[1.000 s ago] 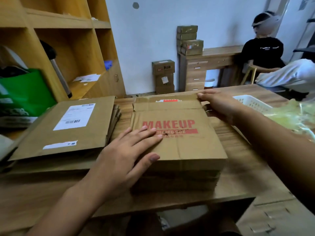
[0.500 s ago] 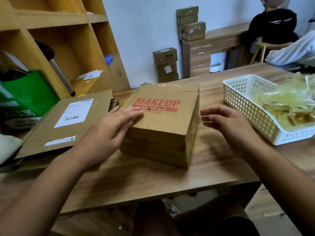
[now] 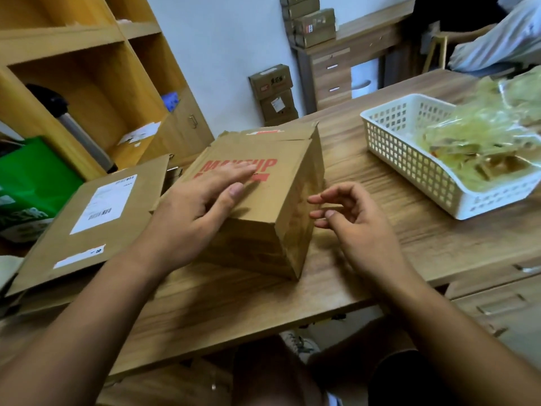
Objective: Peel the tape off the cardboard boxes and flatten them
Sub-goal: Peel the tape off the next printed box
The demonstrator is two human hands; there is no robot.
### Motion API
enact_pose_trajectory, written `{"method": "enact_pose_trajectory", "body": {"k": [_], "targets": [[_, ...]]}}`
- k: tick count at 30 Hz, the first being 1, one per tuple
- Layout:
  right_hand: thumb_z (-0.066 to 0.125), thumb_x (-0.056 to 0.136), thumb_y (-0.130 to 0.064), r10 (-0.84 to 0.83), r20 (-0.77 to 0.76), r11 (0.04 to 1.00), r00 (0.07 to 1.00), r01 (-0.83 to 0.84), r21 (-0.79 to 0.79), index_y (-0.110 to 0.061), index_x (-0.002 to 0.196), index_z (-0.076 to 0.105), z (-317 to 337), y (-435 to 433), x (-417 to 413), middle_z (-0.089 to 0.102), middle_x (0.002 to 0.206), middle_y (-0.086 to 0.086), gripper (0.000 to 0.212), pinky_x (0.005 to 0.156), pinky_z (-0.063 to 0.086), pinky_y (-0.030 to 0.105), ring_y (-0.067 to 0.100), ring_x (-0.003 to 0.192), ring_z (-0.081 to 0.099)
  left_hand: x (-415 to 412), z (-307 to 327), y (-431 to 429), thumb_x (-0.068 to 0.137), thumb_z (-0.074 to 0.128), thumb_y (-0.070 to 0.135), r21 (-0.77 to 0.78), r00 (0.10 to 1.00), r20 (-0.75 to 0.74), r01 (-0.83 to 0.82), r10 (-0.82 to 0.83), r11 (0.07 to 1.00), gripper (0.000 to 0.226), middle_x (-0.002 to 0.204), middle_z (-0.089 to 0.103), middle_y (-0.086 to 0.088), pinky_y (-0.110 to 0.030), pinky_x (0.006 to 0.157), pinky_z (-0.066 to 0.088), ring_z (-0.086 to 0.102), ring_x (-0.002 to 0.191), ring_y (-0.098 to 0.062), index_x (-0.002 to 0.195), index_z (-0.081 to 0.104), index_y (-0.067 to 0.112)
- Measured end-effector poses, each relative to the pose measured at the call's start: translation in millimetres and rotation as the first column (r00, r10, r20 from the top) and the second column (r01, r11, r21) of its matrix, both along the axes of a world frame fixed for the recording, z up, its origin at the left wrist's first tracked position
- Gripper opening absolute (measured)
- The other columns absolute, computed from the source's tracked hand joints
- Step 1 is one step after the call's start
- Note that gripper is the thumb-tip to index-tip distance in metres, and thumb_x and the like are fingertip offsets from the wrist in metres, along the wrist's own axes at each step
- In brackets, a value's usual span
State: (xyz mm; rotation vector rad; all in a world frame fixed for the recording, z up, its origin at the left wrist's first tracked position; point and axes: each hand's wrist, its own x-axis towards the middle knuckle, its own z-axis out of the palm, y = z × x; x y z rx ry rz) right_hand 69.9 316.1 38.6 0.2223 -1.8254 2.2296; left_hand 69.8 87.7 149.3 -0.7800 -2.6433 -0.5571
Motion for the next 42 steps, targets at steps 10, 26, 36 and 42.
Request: {"method": "enact_pose_trajectory", "body": {"k": [10, 26, 36, 42], "targets": [[0.041, 0.093, 0.015, -0.11, -0.013, 0.992, 0.994, 0.109, -0.069, -0.017, 0.105, 0.055, 0.0, -6.9, -24.3, 0.069, 0.114, 0.001, 0.037, 0.082, 0.055, 0.025, 0.014, 0.099, 0.069, -7.6, -25.5, -0.2, 0.106, 0.036, 0.033, 0.008, 0.995, -0.1, -0.014, 0.015, 1.0, 0.04, 0.141, 0.058, 0.015, -0.03, 0.115, 0.038, 0.044, 0.138, 0.003, 0.137, 0.061, 0.031], [0.049, 0.091, 0.009, -0.175, -0.008, 0.983, 0.985, 0.175, 0.05, -0.026, 0.102, 0.054, 10.2, 4.3, -61.3, 0.067, 0.111, -0.005, 0.037, 0.092, 0.056, 0.047, 0.01, 0.091, 0.068, -12.3, -29.2, -4.4, 0.105, 0.038, 0.028, 0.027, 0.987, -0.157, 0.04, -0.036, 0.999, 0.038, 0.135, 0.061, 0.014, -0.024, 0.112, 0.039, 0.048, 0.135, 0.001, 0.133, 0.063, 0.027], [0.054, 0.092, 0.009, -0.204, -0.064, 0.976, 0.977, 0.208, 0.068, -0.017, 0.101, 0.058, 11.8, 5.9, -64.0, 0.068, 0.091, 0.003, 0.028, 0.088, 0.058, 0.04, 0.014, 0.084, 0.066, -13.9, -32.1, -8.2, 0.105, 0.039, 0.026, 0.045, 0.986, -0.164, 0.039, -0.031, 0.998, 0.037, 0.134, 0.063, 0.012, -0.034, 0.111, 0.044, 0.05, 0.134, -0.002, 0.131, 0.065, 0.026], [0.063, 0.089, 0.006, -0.244, -0.117, 0.964, 0.963, 0.254, 0.079, -0.019, 0.102, 0.059, 13.5, 2.0, -60.8, 0.07, 0.1, 0.002, 0.028, 0.081, 0.057, 0.027, 0.021, 0.091, 0.069, -12.8, -32.4, -7.1, 0.104, 0.039, 0.026, 0.048, 0.984, -0.176, 0.049, -0.04, 0.998, 0.038, 0.134, 0.064, 0.011, -0.027, 0.11, 0.041, 0.051, 0.133, -0.001, 0.13, 0.067, 0.023]]}}
